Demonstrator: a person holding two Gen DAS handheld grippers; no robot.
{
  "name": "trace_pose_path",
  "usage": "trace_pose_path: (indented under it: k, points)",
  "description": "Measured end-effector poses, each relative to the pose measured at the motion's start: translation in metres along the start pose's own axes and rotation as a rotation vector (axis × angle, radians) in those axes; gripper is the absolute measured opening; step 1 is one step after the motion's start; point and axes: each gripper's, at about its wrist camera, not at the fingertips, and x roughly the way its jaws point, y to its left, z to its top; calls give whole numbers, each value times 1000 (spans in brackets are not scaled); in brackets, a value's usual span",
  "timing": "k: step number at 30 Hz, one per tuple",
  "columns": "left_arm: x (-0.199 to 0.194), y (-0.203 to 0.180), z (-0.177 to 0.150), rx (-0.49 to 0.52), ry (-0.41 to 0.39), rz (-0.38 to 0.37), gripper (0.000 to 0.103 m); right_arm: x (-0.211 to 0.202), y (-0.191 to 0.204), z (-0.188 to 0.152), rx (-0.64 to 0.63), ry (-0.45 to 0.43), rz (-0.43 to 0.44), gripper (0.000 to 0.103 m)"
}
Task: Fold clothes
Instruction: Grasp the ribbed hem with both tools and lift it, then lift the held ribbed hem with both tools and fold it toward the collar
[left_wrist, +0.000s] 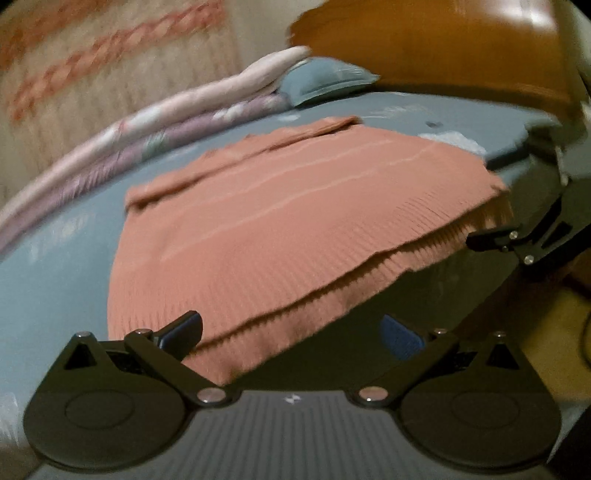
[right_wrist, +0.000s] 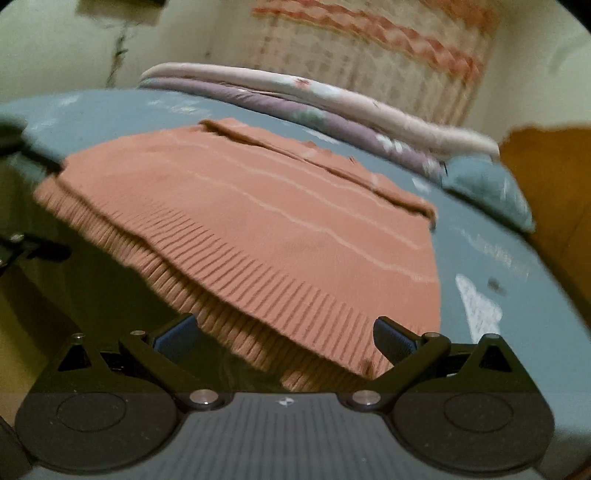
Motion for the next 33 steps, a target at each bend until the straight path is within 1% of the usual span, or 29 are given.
trace_pose_path:
  k: [5,9,11,13,16,19,22,28,30,33]
  points:
    - [15,-23,4,198,-11,25,102,0,21,-1,-179,-16,-27,103]
    - [25,-40,3,348,-18,36,102,11,38,-8,-342,-11,-68,103]
    - [29,-48,1,409,-29,33,102,19,45,-13,-420,-6,-97,103]
    - [32,-54,2,449,-32,34,102,27,52,-18,-494,-5,-129,103]
    - [33,-59,6,464,-48,15,102,35,58,-22,-582,-18,-187,103]
    - [33,-63,12,468,-72,-2,102,40,57,-23,-628,-19,-244,103]
    - [35,-69,18,486,-99,-7,102,32,51,-17,-625,-52,-278,103]
    - [35,-80,32,509,-159,-36,102,9,35,3,-553,-141,-330,103]
    - [35,-82,37,522,-196,-12,102,7,32,6,-548,-148,-334,103]
    - [36,-74,47,493,-214,20,102,11,30,6,-552,-145,-322,103]
